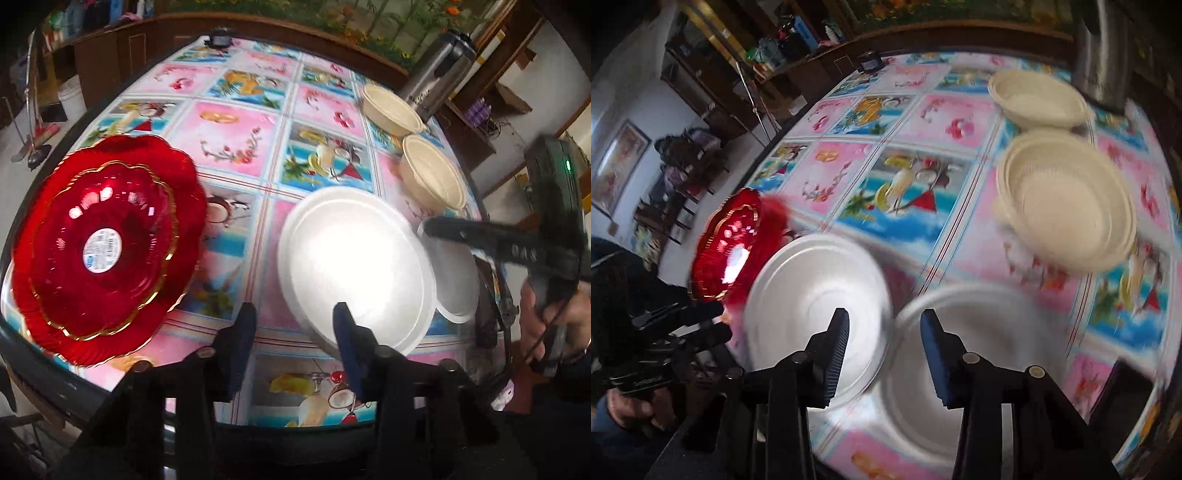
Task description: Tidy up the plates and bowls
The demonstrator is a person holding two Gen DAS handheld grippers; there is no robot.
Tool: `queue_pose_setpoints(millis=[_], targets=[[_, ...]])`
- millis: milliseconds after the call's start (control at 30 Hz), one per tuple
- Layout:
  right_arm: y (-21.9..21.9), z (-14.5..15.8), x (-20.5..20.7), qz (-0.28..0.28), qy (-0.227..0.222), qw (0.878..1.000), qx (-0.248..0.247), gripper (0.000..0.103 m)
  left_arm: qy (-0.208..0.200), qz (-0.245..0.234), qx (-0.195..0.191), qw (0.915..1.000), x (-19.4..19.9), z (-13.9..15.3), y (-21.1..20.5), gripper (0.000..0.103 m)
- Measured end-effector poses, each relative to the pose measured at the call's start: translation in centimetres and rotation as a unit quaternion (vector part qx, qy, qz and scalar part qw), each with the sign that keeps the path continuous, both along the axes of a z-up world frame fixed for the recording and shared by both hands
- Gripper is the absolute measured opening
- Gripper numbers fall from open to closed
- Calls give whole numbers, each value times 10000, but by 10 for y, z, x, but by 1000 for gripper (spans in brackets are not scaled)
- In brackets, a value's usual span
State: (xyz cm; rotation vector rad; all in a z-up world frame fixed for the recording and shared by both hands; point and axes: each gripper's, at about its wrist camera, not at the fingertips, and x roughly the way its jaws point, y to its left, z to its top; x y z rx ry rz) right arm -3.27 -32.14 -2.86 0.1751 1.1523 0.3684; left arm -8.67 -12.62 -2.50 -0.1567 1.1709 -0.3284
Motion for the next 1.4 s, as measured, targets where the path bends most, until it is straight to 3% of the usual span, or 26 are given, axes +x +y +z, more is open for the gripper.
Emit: queue_pose_setpoints(millis=[200,300,400,467,833,1400], targets=[[9,-20,18,148,198,9997,-89,28,354,-77,74,9993,7,-24,-10,33],[18,-25,14,332,246,9990,-168,19,401,-131,91,9991,7,-31,-14,23],[26,-27,6,408,349,9985,-134,10,222,-263,448,9984,2,-28,-23,21],[28,-24,0,336,316,9989,-131,10,63,-282,647,9975,-1,-23,-24,21],[27,-7,-21,124,344,9990,261,11,-457,-253,790,9955,-6,7,-12,21],[107,33,2,933,100,9950,343,11,-843,719,680,9915,-21,42,72,25]])
